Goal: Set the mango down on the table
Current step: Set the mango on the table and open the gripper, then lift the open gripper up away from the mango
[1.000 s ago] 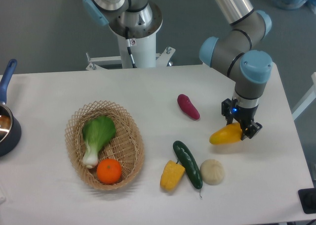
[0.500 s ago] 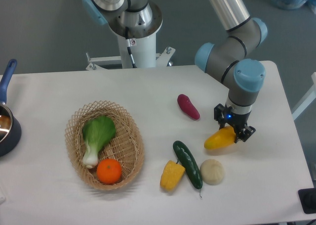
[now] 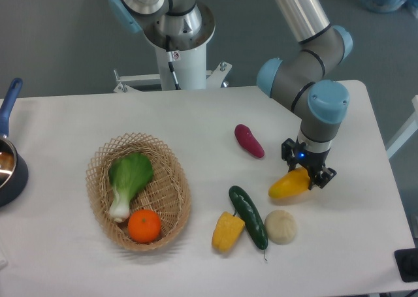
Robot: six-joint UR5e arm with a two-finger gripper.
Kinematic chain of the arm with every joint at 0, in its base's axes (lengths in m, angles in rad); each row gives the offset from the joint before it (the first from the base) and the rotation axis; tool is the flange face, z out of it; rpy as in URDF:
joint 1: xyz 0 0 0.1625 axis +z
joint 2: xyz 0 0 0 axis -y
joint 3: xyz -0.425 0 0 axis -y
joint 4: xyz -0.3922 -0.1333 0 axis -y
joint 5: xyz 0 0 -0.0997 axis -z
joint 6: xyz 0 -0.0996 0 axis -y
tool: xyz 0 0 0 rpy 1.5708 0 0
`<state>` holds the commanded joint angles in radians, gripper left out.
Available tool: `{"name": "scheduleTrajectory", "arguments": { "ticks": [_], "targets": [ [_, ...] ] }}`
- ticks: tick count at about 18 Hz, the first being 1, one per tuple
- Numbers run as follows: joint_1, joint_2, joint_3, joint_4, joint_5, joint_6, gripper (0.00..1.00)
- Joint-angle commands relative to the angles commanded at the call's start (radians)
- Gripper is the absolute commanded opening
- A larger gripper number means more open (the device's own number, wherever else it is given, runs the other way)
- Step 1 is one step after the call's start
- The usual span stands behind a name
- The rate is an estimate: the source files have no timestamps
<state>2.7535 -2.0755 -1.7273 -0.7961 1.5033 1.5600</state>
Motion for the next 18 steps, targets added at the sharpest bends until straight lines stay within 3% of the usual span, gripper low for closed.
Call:
{"name": "scheduleTrajectory", "arguments": {
  "ticks": [1,4,8,12,14,18],
  "targets": [
    [0.000,0.000,0.003,0.002,0.002,0.008,0.88],
    [0.000,0.005,0.006,0.000,0.003,0.012,1.00],
    [0.002,0.028,0.005,0.002,0.002,0.009,1.00],
    [0.003,0.087,0.034,0.012,-0.002,-0.003,1.00],
    [0.009,0.104,0.083,0.028,-0.003,-0.034,1.00],
    [0.047,0.127,0.247,0.017,0.003,-0.061,1.00]
  ]
}}
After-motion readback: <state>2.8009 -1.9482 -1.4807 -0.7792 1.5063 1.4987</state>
